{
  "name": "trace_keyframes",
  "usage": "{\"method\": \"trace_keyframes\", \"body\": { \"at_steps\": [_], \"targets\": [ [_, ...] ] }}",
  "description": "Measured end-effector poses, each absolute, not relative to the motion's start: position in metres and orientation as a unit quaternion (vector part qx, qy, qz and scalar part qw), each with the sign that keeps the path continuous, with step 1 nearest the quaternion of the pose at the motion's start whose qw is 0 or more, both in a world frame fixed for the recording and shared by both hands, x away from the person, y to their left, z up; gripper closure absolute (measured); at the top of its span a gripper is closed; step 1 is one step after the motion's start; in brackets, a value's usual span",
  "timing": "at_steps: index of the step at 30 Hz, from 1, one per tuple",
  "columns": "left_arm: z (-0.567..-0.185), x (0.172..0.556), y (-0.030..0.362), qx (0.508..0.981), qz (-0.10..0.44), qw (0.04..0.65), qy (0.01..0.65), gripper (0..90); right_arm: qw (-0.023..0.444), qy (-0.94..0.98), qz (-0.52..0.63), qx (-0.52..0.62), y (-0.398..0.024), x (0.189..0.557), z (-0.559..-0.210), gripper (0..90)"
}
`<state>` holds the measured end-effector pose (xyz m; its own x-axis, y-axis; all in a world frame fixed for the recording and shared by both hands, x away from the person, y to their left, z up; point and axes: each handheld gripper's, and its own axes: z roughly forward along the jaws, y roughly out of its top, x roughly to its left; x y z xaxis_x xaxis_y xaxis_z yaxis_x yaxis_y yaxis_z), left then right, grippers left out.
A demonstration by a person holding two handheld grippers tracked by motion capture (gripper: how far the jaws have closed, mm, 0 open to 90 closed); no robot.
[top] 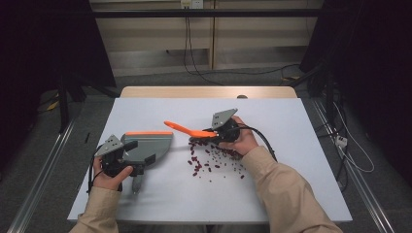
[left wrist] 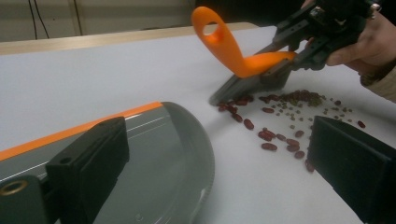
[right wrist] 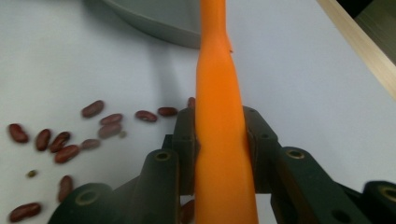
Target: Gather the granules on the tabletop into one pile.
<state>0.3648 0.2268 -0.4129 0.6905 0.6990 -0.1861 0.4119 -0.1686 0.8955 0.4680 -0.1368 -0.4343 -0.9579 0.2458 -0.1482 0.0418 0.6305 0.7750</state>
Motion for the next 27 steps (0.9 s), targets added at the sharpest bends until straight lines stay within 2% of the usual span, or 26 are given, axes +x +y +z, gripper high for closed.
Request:
{"method": "trace_keyframes", "body": {
  "at_steps": [12,18,22,27],
  "targets": [
    [-0.411,0.363,0.226,0.755,0.136,0.529,0.362,5.5,0.11,0.892,0.434,0.064,-0.147,0.44,-0.428,71.3],
    [-0.412,0.363,0.225,0.755,0.134,0.53,0.362,5.5,0.138,0.876,0.453,0.089,-0.16,0.454,-0.418,71.3],
    [-0.413,0.365,0.225,0.756,0.132,0.53,0.362,5.5,0.162,0.88,0.433,0.113,-0.168,0.47,-0.422,71.3],
    [-0.414,0.365,0.224,0.757,0.13,0.527,0.363,5.4,0.147,0.882,0.43,0.124,-0.172,0.469,-0.436,71.3]
  ]
}}
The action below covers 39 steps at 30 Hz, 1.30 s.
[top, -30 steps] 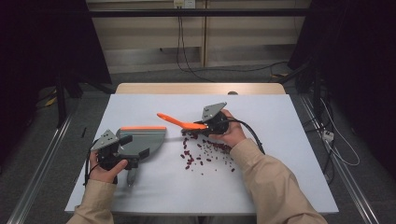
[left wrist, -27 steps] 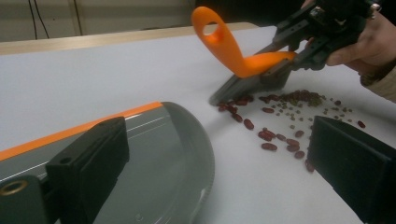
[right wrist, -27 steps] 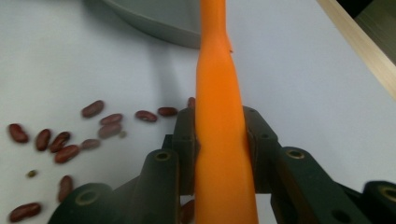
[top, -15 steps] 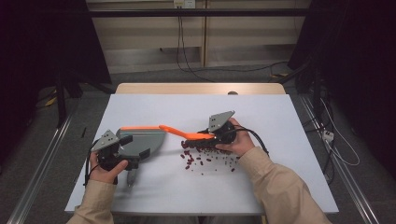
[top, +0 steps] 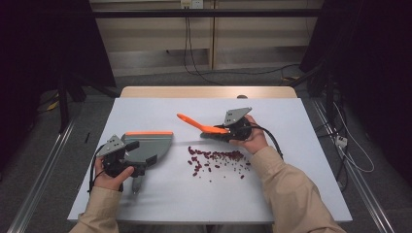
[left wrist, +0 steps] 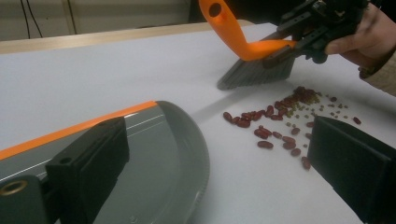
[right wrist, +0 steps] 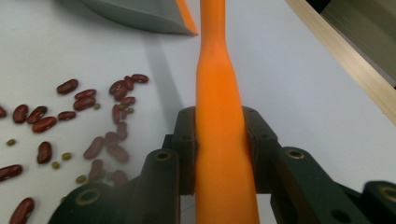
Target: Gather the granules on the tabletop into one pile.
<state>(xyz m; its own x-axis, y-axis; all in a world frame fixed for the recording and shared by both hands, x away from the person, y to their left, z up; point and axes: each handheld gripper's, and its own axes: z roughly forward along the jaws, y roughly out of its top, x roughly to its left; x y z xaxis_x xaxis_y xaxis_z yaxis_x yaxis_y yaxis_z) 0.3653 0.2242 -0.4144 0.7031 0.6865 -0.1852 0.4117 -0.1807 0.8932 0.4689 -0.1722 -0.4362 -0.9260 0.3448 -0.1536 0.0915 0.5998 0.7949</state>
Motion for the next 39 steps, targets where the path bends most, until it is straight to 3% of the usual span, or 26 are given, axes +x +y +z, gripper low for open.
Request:
{"method": "trace_keyframes", "body": {
  "at_steps": [15,21,30,39],
  "targets": [
    [-0.414,0.364,0.223,0.759,0.13,0.526,0.36,5.4,0.123,0.889,0.432,0.081,-0.169,0.426,-0.433,71.3],
    [-0.414,0.364,0.225,0.758,0.131,0.527,0.361,5.5,0.135,0.878,0.451,0.083,-0.164,0.435,-0.423,71.3],
    [-0.414,0.366,0.23,0.755,0.132,0.529,0.365,5.4,0.133,0.88,0.452,0.068,-0.12,0.469,-0.433,71.3],
    [-0.415,0.362,0.238,0.755,0.134,0.526,0.368,5.4,0.089,0.887,0.453,0.026,-0.122,0.445,-0.436,71.3]
  ]
}}
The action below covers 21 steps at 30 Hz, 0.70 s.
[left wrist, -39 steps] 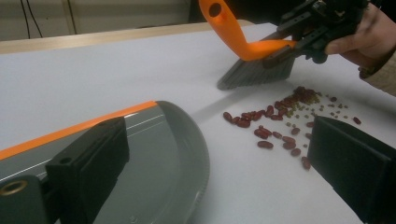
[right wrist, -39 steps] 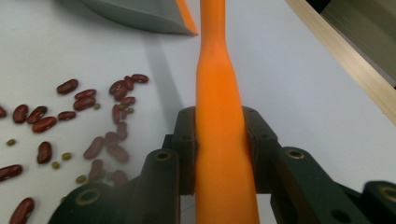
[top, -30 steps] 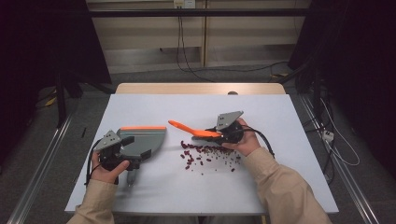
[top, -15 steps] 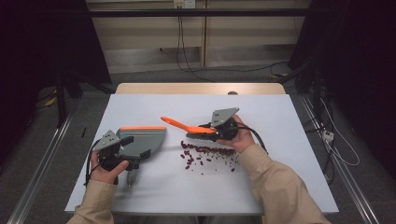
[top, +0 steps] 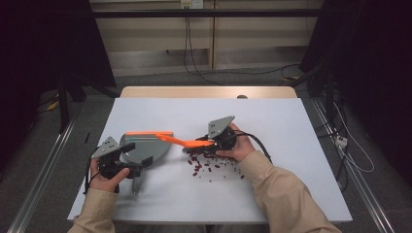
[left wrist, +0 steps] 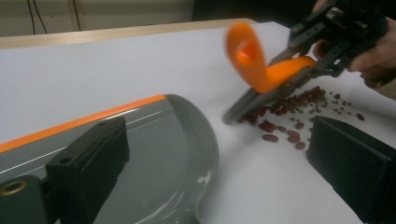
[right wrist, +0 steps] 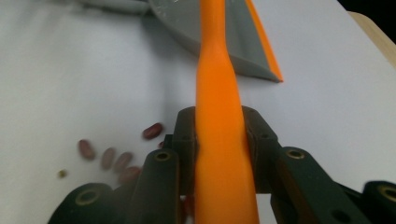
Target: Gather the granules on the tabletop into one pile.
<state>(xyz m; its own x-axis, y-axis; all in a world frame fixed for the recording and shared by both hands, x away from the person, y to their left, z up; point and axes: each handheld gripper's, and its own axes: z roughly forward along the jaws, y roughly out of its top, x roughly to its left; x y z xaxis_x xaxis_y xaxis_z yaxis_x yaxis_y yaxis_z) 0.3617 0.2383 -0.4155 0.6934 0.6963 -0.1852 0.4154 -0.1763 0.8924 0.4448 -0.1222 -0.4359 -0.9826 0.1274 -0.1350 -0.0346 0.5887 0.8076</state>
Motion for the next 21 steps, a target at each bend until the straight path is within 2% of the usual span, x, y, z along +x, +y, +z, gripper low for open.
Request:
{"method": "trace_keyframes", "body": {
  "at_steps": [5,12,18,21],
  "targets": [
    [-0.416,0.361,0.241,0.754,0.135,0.525,0.371,5.4,0.081,0.886,0.456,0.017,-0.13,0.428,-0.434,71.3],
    [-0.415,0.361,0.24,0.754,0.135,0.527,0.368,5.5,0.103,0.869,0.481,0.052,-0.14,0.422,-0.42,71.3],
    [-0.415,0.361,0.241,0.754,0.135,0.527,0.368,5.5,0.118,0.844,0.501,0.148,-0.145,0.414,-0.402,71.3],
    [-0.415,0.361,0.241,0.753,0.135,0.528,0.368,5.5,0.106,0.818,0.523,0.217,-0.142,0.404,-0.402,71.3]
  ]
}}
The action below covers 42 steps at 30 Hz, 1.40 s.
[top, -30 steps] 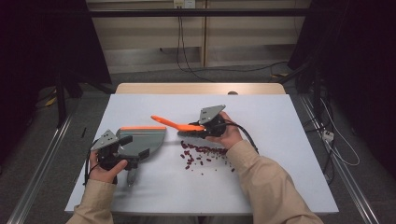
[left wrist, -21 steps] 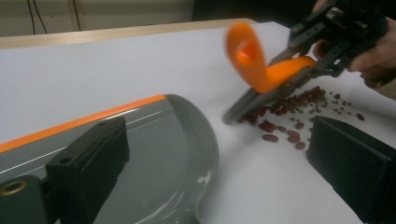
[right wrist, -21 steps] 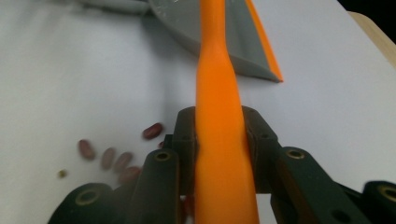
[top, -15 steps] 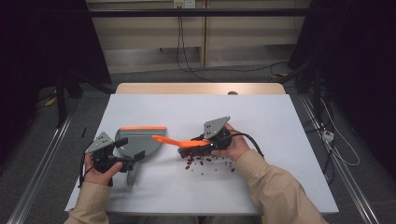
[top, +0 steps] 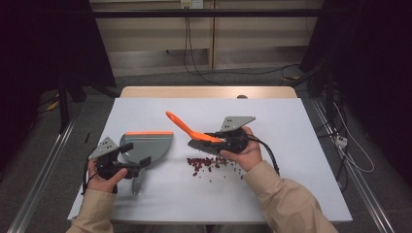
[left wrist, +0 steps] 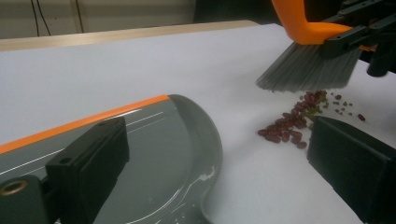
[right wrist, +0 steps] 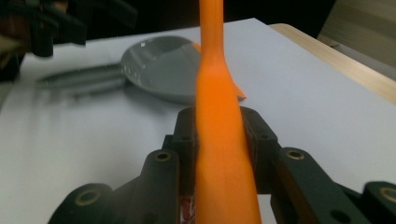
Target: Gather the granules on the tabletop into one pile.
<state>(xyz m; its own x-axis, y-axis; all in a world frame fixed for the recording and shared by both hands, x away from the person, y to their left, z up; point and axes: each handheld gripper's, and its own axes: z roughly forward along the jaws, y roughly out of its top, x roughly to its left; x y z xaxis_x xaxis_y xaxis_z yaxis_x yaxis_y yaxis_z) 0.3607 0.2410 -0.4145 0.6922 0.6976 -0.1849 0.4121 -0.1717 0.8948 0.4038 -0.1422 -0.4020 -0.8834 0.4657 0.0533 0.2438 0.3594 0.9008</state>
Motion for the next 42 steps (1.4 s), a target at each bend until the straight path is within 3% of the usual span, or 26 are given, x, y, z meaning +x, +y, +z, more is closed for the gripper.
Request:
{"method": "trace_keyframes", "body": {
  "at_steps": [2,14,17,42],
  "targets": [
    [-0.414,0.36,0.242,0.753,0.137,0.528,0.369,5.5,0.11,0.807,0.523,0.251,-0.135,0.394,-0.404,71.3],
    [-0.411,0.359,0.247,0.748,0.146,0.531,0.371,5.5,0.027,0.755,0.548,0.358,-0.082,0.359,-0.434,71.3],
    [-0.411,0.359,0.246,0.747,0.145,0.531,0.373,5.5,0.037,0.77,0.522,0.366,-0.075,0.356,-0.441,71.3],
    [-0.414,0.361,0.239,0.755,0.139,0.527,0.366,5.5,0.076,0.745,0.484,0.453,-0.147,0.368,-0.445,71.0]
  ]
}}
